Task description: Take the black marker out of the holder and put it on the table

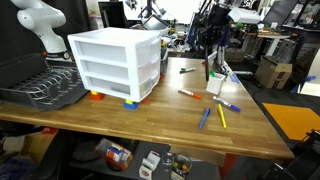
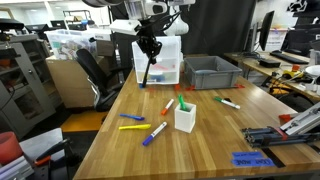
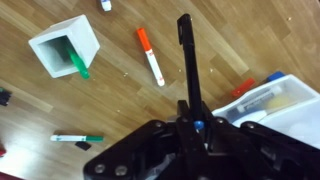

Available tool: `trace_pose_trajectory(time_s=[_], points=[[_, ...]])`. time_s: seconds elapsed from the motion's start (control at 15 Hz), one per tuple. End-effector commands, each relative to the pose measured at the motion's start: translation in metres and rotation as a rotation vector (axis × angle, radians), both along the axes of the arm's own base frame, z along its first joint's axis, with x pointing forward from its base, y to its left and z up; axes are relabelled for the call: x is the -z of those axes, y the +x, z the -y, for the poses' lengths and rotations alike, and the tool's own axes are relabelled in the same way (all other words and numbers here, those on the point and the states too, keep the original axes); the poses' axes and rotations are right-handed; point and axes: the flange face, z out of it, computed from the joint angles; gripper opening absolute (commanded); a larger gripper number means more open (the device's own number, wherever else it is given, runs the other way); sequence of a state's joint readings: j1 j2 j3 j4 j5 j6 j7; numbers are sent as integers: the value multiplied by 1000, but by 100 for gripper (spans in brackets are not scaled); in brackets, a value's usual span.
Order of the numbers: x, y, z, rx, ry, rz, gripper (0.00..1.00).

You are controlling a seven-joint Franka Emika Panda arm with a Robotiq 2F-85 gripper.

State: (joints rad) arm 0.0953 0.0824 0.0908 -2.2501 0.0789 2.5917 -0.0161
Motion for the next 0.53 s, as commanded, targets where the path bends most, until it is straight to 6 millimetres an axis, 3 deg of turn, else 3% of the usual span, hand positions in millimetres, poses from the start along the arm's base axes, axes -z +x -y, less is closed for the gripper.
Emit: trace_pose_trajectory(time_s=[0.0,0.2,0.47], points=[[36,6,-29,-170,-92,-59,3],[78,4,-50,-311,-192,-100,3],[124,7,-58,-470,-369,-113,3]])
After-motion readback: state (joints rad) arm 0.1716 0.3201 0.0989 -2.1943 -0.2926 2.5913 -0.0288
